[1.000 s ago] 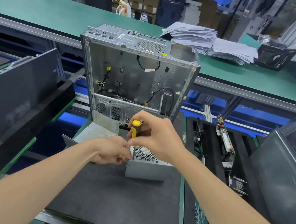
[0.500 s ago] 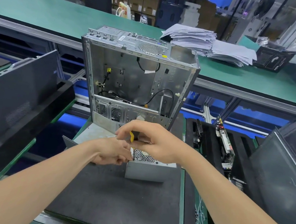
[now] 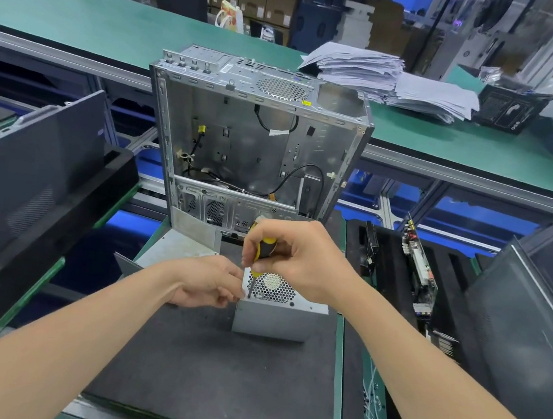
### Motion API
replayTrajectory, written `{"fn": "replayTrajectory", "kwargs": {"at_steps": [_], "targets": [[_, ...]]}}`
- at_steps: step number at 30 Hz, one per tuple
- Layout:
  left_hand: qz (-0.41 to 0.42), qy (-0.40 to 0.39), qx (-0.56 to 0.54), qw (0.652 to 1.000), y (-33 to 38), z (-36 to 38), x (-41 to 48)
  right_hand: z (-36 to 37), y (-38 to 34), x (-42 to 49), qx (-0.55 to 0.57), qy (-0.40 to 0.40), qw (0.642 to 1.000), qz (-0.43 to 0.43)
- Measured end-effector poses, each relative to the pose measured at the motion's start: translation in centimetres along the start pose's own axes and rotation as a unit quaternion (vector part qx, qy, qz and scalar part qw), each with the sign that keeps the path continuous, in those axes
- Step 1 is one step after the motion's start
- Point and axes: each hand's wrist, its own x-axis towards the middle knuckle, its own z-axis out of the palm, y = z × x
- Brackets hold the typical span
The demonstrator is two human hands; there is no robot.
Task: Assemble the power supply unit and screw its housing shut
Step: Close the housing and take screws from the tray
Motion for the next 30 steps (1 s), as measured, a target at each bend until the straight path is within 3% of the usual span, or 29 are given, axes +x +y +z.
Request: {"fn": "replayTrajectory", "kwargs": {"at_steps": [4,8,13,15,17,19,23,27,30], "targets": [[-0.002,0.016,-0.012,1.0,0.0,0.1,0.0,-0.1,-0.5,-0.1,0.006,-0.016,1.0,0.001],[-0.009,0.074,-0.01,0.997,-0.3,0.5,0.1,-2.3,-0.4,-0.4,0.12,0.072,0.99,0.013],[0.024,0.162,0.016,0.986,0.4,0.3,0.7,-4.3,3.8,-0.8,-0.03,0.126,0.977,0.167],[0.025,0.184,0.04,0.982,0.9,0.5,1.0,-4.7,6.2,-1.3,-0.11,0.099,0.961,0.236],[0.014,0.203,0.067,0.977,1.2,0.9,1.4,-4.7,7.9,-2.1,-0.167,0.003,0.938,0.303],[0.009,0.216,0.07,0.974,1.4,1.0,1.9,-4.2,8.9,-2.9,-0.145,-0.06,0.923,0.352],[-0.005,0.212,0.09,0.973,2.1,1.7,1.8,-3.8,9.6,-4.2,0.03,-0.047,0.938,0.341],[0.039,0.204,0.127,0.97,2.6,2.0,0.7,-4.2,8.6,-4.6,0.033,-0.043,0.95,0.307],[0.071,0.219,0.192,0.954,2.6,1.9,-0.1,-4.1,8.0,-4.5,-0.048,-0.065,0.958,0.276]]}}
